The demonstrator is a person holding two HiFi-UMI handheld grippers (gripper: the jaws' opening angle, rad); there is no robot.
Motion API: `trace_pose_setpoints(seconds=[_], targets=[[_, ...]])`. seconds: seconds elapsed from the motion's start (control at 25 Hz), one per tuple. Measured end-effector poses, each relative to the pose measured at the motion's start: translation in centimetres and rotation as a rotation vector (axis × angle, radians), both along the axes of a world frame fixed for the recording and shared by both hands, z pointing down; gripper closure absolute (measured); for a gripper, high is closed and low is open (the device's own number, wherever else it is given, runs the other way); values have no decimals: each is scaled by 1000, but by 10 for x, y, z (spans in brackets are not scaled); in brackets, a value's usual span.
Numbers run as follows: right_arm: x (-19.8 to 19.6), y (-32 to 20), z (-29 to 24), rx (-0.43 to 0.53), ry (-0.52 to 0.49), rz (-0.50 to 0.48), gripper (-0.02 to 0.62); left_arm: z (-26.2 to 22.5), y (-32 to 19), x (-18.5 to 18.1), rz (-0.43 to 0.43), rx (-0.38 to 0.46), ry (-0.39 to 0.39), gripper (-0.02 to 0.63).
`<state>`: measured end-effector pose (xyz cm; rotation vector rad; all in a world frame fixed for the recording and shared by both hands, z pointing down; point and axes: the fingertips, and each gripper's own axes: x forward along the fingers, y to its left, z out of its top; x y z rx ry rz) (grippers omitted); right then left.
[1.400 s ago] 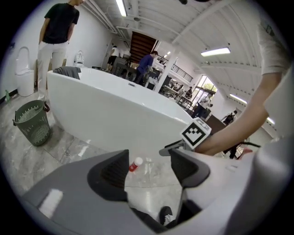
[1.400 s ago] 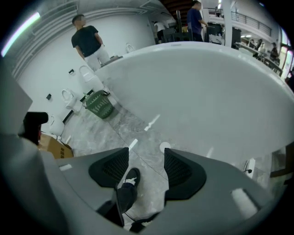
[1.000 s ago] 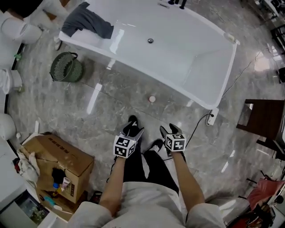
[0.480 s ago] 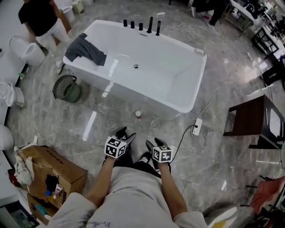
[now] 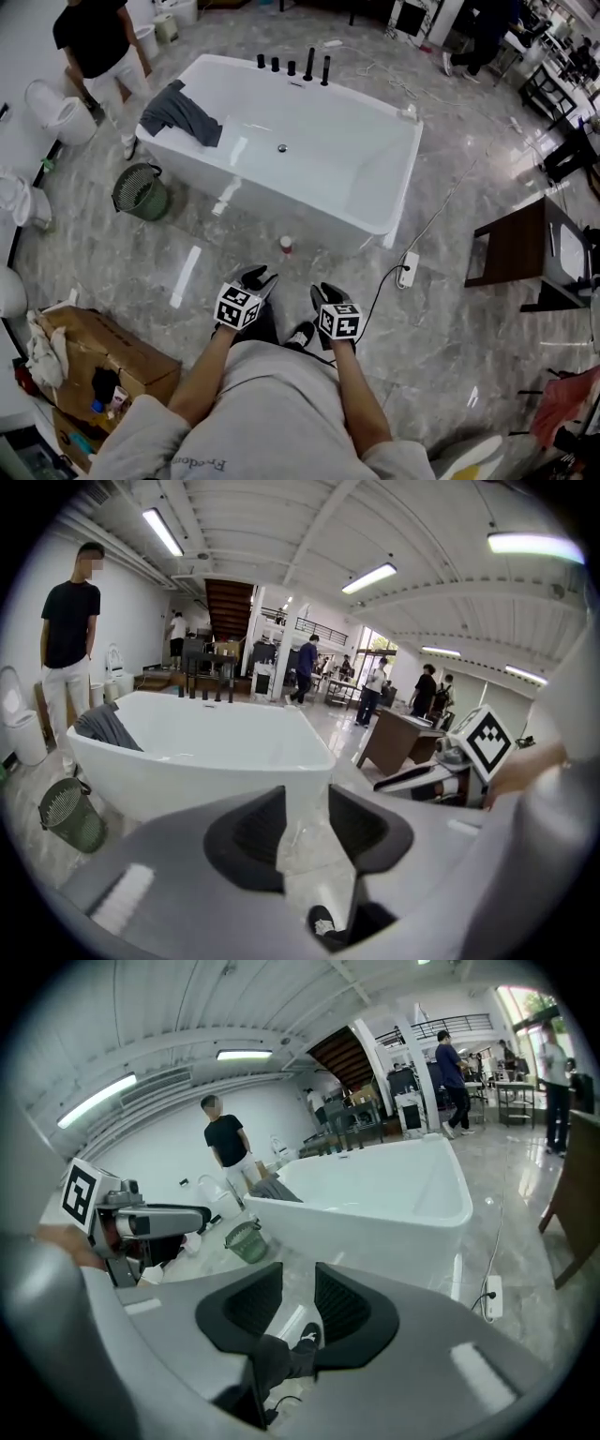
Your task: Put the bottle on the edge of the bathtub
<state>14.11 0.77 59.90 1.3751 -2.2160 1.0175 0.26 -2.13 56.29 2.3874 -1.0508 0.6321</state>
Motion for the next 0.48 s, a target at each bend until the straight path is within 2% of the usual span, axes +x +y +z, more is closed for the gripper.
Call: trace_pose_setpoints(seconds=[0.16, 0.24, 0.48], targets=[[6, 4, -1, 6, 12, 20, 583, 3, 3, -1, -20, -2, 0, 497], [8, 6, -2, 4, 20, 13, 594, 2, 4, -1, -34, -9, 14, 549], [7, 15, 1, -15, 36, -25, 594, 5, 7, -2, -62, -28, 31, 548]])
